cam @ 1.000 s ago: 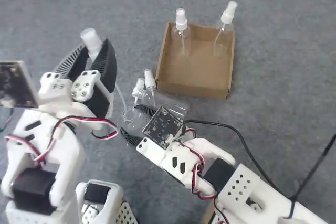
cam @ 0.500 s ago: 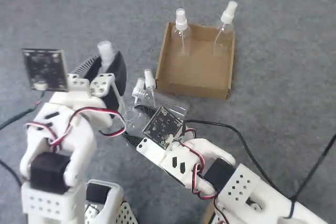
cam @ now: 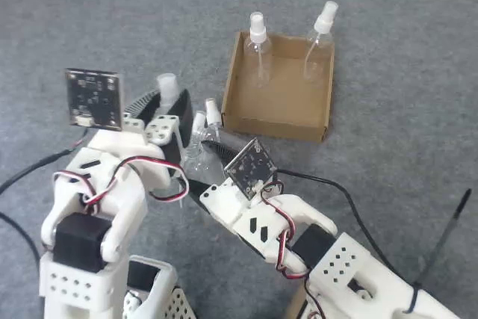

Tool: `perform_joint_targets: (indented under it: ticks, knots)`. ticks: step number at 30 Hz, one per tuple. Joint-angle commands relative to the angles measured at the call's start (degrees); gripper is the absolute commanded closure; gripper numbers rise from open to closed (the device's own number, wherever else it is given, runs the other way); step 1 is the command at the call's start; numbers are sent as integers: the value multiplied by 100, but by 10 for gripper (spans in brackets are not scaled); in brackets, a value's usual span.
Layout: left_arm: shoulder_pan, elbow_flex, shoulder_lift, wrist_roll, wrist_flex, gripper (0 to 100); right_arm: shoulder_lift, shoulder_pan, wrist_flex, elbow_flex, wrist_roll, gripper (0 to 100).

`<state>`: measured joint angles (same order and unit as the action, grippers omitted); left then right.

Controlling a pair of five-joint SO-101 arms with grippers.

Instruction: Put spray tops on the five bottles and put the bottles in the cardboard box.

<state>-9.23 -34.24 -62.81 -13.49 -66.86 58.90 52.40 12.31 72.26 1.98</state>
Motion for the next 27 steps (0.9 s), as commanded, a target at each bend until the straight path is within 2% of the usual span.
perform_joint_targets:
  ticks: [1, 5, 9, 11, 14, 21, 27]
  knots:
    - [-334, 119, -97, 105, 26, 989, 224, -145, -163, -62, 97, 992]
    - [-492, 101, -88, 105, 26, 980, 277, -145, -198, 26, 97, 992]
    - [-484, 207, -97, 158, -62, 885, 277, -145, -189, 26, 97, 992]
    - [-475, 312, -97, 431, -70, 851, 268, -145, -171, 26, 97, 992]
    - [-387, 505, -97, 642, -70, 853, 268, -145, -163, 26, 97, 992]
    - [387, 769, -35, 668, -26, 870, 268, -145, -163, 26, 97, 992]
    - [413, 286, -35, 853, 281, 871, 277, -145, -163, 26, 97, 992]
